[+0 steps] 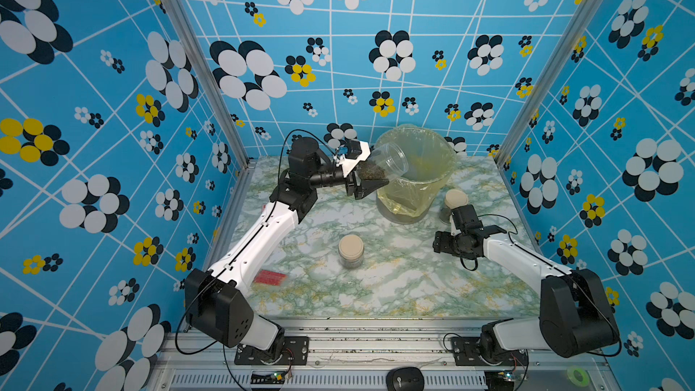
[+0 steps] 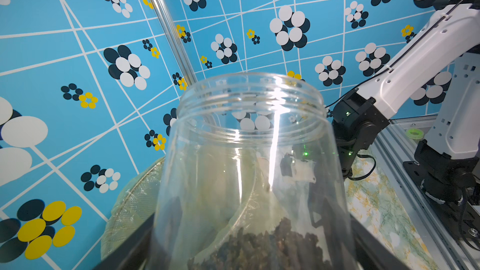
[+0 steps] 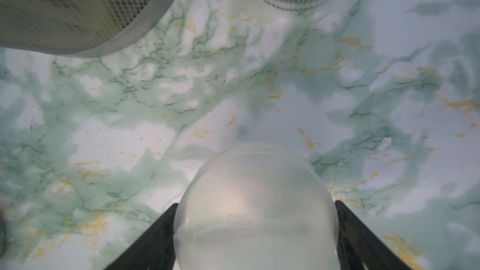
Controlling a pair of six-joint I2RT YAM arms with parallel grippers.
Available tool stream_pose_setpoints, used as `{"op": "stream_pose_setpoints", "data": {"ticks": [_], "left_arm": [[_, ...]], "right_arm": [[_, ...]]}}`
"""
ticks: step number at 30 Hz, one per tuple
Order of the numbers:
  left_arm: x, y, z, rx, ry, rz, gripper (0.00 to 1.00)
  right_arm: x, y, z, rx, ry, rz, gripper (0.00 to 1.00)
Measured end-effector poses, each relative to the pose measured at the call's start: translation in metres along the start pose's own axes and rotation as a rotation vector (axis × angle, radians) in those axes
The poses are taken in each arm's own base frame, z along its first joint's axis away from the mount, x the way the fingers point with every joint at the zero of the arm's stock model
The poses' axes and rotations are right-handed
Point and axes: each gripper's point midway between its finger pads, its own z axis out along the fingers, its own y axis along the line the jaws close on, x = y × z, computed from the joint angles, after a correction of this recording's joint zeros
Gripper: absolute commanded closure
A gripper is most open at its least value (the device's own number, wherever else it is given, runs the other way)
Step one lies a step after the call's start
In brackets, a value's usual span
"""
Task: Empty moldy tea leaves from jars
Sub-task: Place the lid at the center of the board.
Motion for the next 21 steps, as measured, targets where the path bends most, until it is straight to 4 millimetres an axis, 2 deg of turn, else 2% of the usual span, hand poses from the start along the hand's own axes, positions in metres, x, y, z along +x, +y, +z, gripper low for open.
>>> {"op": "stream_pose_setpoints", "data": {"ticks": [4,10,14,21], "left_arm": [[-0.001,-0.001,0.000,-0.002,0.001,0.004,0.54],[0.000,-0.002,0.001,0.001,0.006,-0.001,0.54],[0.001,-0.003,0.001,0.002,0.010,-0.006,0.54],[0.003,-0.003,0.001,0.004,0.016,-0.002,0.54]], "right_arm": [[0.005,-0.004,0.012,0.024,0.031,-0.002,0.24],[0.009,-0.006,0.019,0.041,0.055,-0.003,0.10],[0.009,-0.006,0.018,0.040,0.055,-0.006,0.04],[-0.002,-0.002,0.007,0.027,0.021,-0.005,0.02]]}}
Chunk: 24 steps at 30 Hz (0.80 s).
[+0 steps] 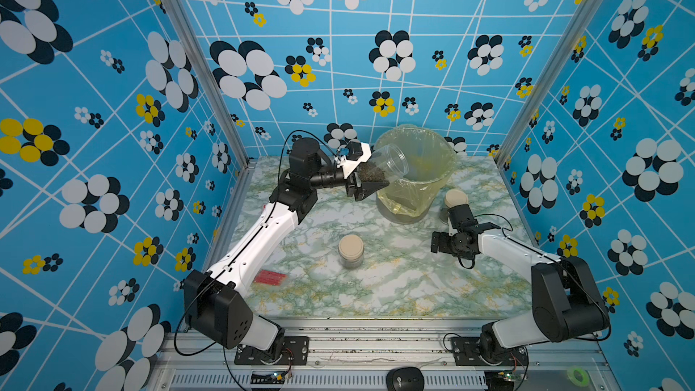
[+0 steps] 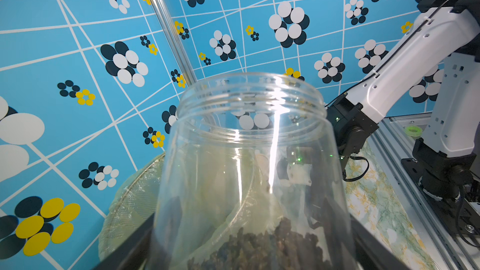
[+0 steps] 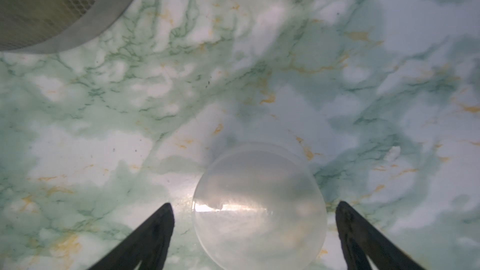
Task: Empty moldy tea leaves from jars
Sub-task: Place the lid at the center of the board.
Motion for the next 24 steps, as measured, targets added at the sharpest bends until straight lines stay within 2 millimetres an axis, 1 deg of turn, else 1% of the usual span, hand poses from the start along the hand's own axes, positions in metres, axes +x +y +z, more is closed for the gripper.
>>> {"op": "stream_pose_setpoints", "data": {"ticks": [3,6,12,14,17,21,24], "left_arm": [[0.001,0.000,0.000,0.001,0.003,-0.003,0.54],[-0.002,0.000,0.000,0.001,-0.001,0.003,0.53],[-0.015,0.007,0.006,0.013,-0.024,0.028,0.53],[-0.018,0.009,0.010,0.022,-0.031,0.034,0.53],[-0.021,0.013,0.016,0.034,-0.041,0.041,0.53],[-0.020,0.020,0.022,0.043,-0.045,0.029,0.53],[-0.021,0.025,0.026,0.050,-0.050,0.023,0.53]], "right_arm": [[-0.007,0.003,-0.019,-0.019,-0.041,0.002,0.03],[-0.015,0.007,-0.051,-0.064,-0.108,0.004,0.04],[-0.038,0.024,-0.138,-0.198,-0.282,0.001,0.05],[-0.047,0.032,-0.170,-0.255,-0.337,-0.009,0.05],[-0.059,0.047,-0.213,-0.345,-0.395,-0.036,0.05],[-0.074,0.068,-0.260,-0.461,-0.459,-0.081,0.04],[-0.082,0.082,-0.286,-0.542,-0.487,-0.109,0.03]]}}
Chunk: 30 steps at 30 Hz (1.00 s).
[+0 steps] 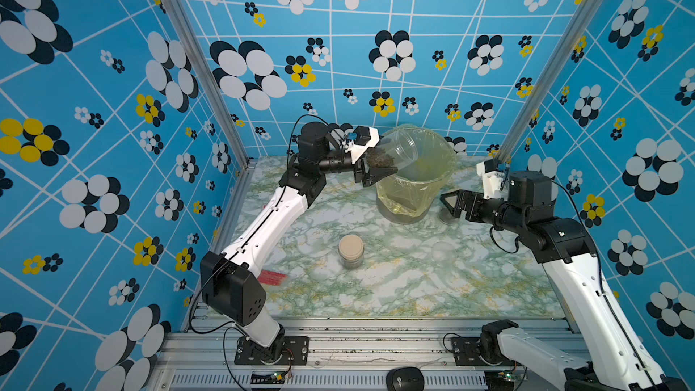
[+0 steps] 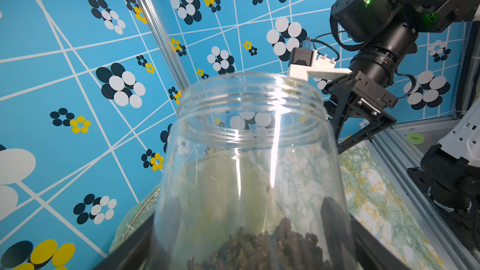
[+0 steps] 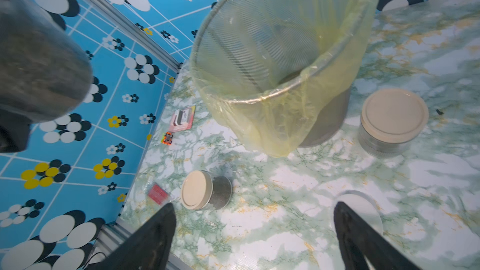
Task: Empty moldy tea leaves from jars
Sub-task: Place the lid at the center of the board, then pour the moldy tea leaves from the jar into the trash bin.
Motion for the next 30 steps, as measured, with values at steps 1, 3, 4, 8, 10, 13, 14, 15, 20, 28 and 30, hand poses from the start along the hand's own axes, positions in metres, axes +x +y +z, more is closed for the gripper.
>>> {"op": "stream_pose_setpoints", "data": {"ticks": [1,3,4,8,10,13,14,15,20,28,30], "left_arm": [[0.000,0.002,0.001,0.001,-0.001,-0.001,0.53],[-0.001,0.003,0.003,0.002,-0.004,-0.007,0.53],[-0.001,0.003,0.004,0.004,-0.004,-0.013,0.53],[0.001,0.001,0.011,0.018,-0.007,-0.020,0.53],[0.001,0.001,0.014,0.024,-0.009,-0.025,0.53],[0.001,0.002,0.019,0.030,-0.012,-0.023,0.53],[0.001,0.003,0.020,0.032,-0.013,-0.023,0.53],[0.002,0.003,0.022,0.034,-0.014,-0.024,0.53],[0.005,0.006,0.030,0.044,-0.016,-0.037,0.53],[0.003,0.010,0.039,0.053,-0.025,-0.037,0.53],[0.001,0.011,0.041,0.055,-0.029,-0.032,0.53]], "right_arm": [[-0.004,0.007,-0.001,-0.029,-0.002,-0.004,0.03],[-0.010,0.017,-0.001,-0.078,-0.004,-0.010,0.02],[-0.013,0.022,0.001,-0.107,-0.005,-0.014,0.02],[-0.023,0.040,0.010,-0.214,-0.008,-0.006,0.01],[-0.030,0.048,0.015,-0.267,-0.015,0.001,0.01],[-0.042,0.060,0.018,-0.328,-0.031,0.007,0.01],[-0.047,0.064,0.017,-0.347,-0.042,0.004,0.01],[-0.052,0.069,0.016,-0.365,-0.054,-0.001,0.01],[-0.072,0.093,0.009,-0.431,-0.102,-0.040,0.01],[-0.094,0.113,0.010,-0.461,-0.138,-0.074,0.01],[-0.098,0.115,0.012,-0.454,-0.145,-0.076,0.01]]}}
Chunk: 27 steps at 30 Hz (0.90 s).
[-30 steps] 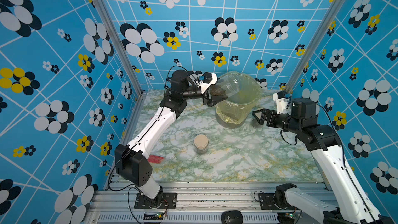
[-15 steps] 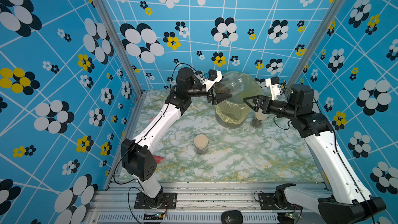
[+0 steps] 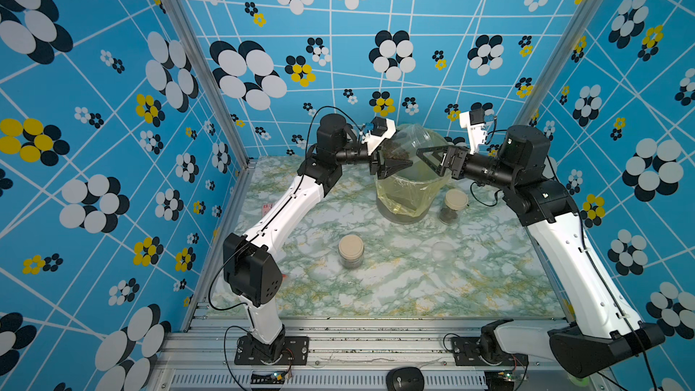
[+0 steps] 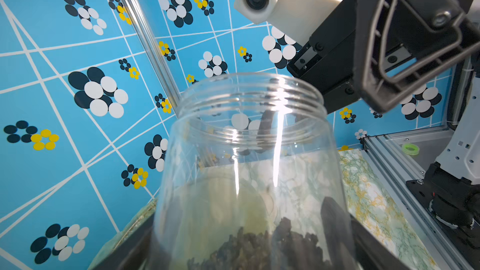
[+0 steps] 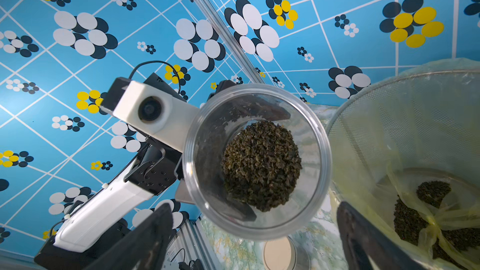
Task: Empty moldy tea leaves from jars
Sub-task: Pour the moldy tea leaves from the jar into the trash bin.
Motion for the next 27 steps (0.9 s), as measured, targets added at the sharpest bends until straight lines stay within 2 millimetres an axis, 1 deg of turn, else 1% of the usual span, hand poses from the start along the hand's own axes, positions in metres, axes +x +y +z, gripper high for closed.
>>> {"op": "stream_pose_setpoints", "data": {"ticks": [7,12,15,20,27], "left_arm": [[-0.010,-0.001,0.007,0.010,-0.014,0.016,0.53],[-0.012,0.000,0.008,0.011,-0.014,0.015,0.53],[-0.010,0.000,0.010,0.014,-0.010,0.008,0.53],[-0.006,0.001,0.013,0.018,-0.005,-0.001,0.53],[-0.005,0.001,0.014,0.020,-0.002,-0.007,0.53]], "right_arm": [[-0.013,-0.001,0.012,0.021,-0.017,-0.012,0.01],[-0.023,-0.001,0.017,0.029,-0.034,-0.019,0.01],[-0.027,-0.004,0.021,0.039,-0.042,-0.019,0.02],[-0.030,-0.009,0.029,0.046,-0.038,-0.012,0.02],[-0.024,-0.011,0.040,0.041,-0.018,0.010,0.02]]}}
